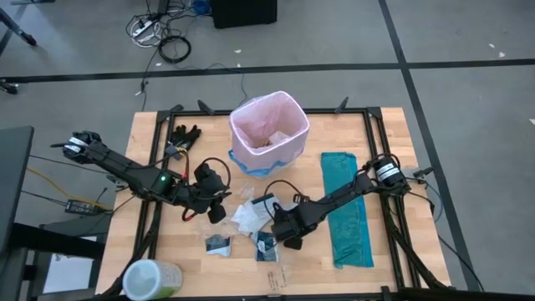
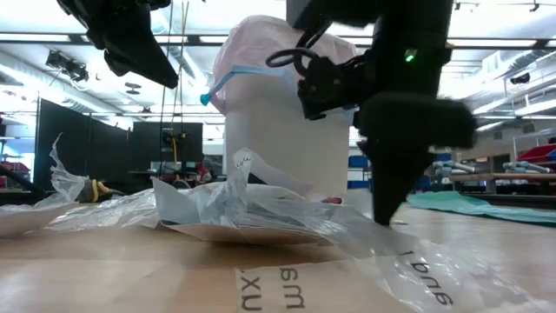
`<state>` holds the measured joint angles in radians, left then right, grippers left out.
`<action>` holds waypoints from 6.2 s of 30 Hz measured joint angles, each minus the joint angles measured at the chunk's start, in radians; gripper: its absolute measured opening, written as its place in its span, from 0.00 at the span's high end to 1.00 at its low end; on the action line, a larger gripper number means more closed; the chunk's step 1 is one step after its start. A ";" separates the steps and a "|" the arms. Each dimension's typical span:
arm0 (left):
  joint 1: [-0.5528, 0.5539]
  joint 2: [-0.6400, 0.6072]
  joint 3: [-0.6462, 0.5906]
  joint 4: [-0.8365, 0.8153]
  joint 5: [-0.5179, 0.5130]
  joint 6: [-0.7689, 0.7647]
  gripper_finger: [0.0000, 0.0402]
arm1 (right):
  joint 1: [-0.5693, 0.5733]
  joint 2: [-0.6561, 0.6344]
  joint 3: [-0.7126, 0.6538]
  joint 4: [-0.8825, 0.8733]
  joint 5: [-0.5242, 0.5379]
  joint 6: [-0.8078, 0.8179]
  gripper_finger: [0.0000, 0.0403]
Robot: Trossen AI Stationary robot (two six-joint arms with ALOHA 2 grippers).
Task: Place trash/remove bag and relplace
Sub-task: Put the white paper into the white trash bin, then put the paper trash into the white trash bin, then put the black-white paper trash into the white trash bin
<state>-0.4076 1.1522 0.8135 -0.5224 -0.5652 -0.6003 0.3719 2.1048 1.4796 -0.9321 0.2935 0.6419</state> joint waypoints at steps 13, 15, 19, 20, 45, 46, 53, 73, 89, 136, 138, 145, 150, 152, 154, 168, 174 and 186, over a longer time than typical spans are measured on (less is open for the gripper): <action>0.000 0.000 0.000 0.002 0.000 -0.005 0.76 | 0.035 -0.003 0.262 -0.319 0.065 0.036 1.00; 0.000 0.000 0.000 0.003 0.000 -0.005 0.76 | 0.039 -0.003 0.331 -0.390 0.100 0.034 1.00; 0.000 0.000 0.000 0.008 0.000 -0.005 0.76 | 0.038 -0.004 0.460 -0.520 0.178 0.017 1.00; 0.000 0.000 0.000 0.007 0.000 -0.005 0.76 | 0.035 -0.004 0.488 -0.554 0.199 0.019 1.00; -0.001 0.000 0.000 -0.010 0.008 0.015 0.76 | -0.002 -0.036 0.162 -0.211 0.128 -0.116 0.35; -0.001 0.000 0.000 -0.009 0.008 0.020 0.76 | 0.017 -0.058 0.129 -0.195 0.168 -0.073 0.35; -0.001 0.000 0.000 -0.007 0.003 0.049 0.76 | 0.143 -0.225 -0.085 -0.106 0.390 0.150 0.40; 0.002 0.000 0.000 0.005 -0.028 0.047 0.76 | 0.205 -0.227 -0.337 0.247 0.269 0.108 0.42; 0.002 0.000 0.000 -0.001 -0.071 0.072 0.76 | 0.107 -0.228 -0.365 0.342 0.287 -0.092 0.44; 0.000 -0.002 0.000 0.285 -0.015 -0.042 0.76 | -0.063 -0.249 0.834 -0.219 0.424 -0.230 1.00; 0.000 -0.002 0.000 0.306 -0.013 -0.039 0.76 | -0.109 -0.263 0.835 -0.182 0.424 -0.301 1.00; 0.000 -0.002 0.002 0.355 -0.014 -0.044 0.76 | -0.300 -0.264 0.834 -0.134 0.338 -0.455 1.00; 0.000 -0.002 0.002 0.352 -0.014 -0.044 0.76 | -0.430 -0.247 0.833 -0.129 0.099 -0.463 0.97; 0.000 -0.002 0.002 0.352 -0.014 -0.039 0.76 | -0.469 -0.244 0.833 -0.134 0.015 -0.472 0.92; 0.000 -0.002 0.002 0.352 -0.016 -0.035 0.76 | -0.494 -0.243 0.833 -0.137 -0.032 -0.500 0.84; 0.000 -0.002 0.003 0.265 -0.018 0.002 0.76 | -0.202 -0.241 0.715 -0.246 -0.244 -0.466 0.44; 0.000 -0.002 0.003 0.253 -0.025 0.002 0.76 | -0.053 -0.243 0.441 -0.163 0.012 -0.400 0.45; 0.000 -0.002 0.002 0.200 -0.030 0.020 0.76 | -0.045 -0.252 0.071 0.379 -0.053 -0.482 0.46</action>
<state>-0.4080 1.1500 0.8158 -0.3228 -0.5949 -0.5800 0.3265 1.8532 1.5502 -0.5531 0.2409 0.1602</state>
